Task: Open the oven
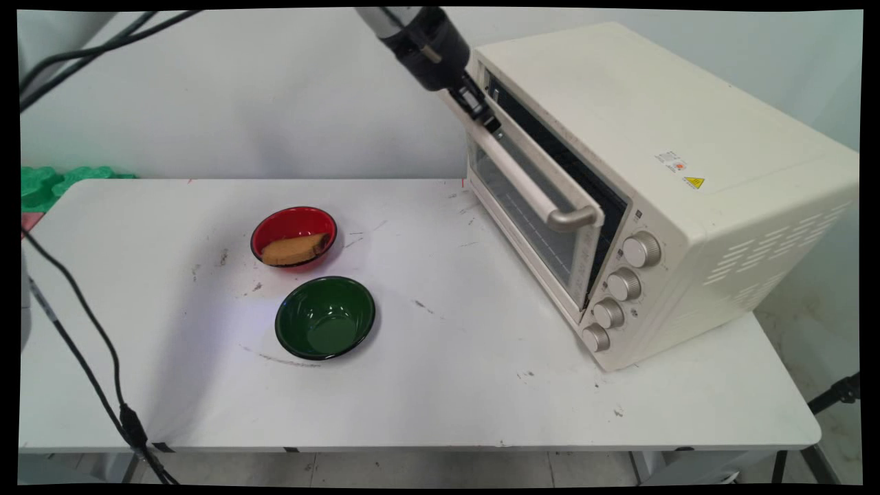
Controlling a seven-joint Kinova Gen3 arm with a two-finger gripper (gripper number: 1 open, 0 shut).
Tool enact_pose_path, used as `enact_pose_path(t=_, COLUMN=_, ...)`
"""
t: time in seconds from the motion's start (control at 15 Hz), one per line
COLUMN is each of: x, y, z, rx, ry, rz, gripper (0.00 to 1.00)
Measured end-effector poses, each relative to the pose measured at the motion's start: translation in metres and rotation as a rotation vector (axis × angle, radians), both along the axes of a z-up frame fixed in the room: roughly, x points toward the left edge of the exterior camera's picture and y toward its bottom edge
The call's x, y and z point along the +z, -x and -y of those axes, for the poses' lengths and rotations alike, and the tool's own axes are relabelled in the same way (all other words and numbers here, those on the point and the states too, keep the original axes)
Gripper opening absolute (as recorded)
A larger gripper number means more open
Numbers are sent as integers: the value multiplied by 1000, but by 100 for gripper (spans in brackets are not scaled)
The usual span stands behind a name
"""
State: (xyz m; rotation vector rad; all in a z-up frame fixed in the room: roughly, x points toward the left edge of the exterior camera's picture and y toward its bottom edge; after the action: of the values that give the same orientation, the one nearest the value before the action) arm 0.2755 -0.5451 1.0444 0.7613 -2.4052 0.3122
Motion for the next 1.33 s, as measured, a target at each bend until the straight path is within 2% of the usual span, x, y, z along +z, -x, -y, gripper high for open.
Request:
enact_pose_path(t=0.33, x=-10, y=-36, z=-34, rx=-5, ry=1, rz=-53, gripper=0)
enact_pose_path(t=0.6, x=-34, y=-70, z=-67, rx=-34, ry=3, rz=-65, gripper=0)
enact_pose_path(t=0.93, x=-60, y=-94, z=-93, rx=-55, ry=13, rz=-70, gripper=0)
enact_pose_path(t=1.33, x=-92, y=-118, z=-117, rx=-49, ry=42, rz=-94, gripper=0)
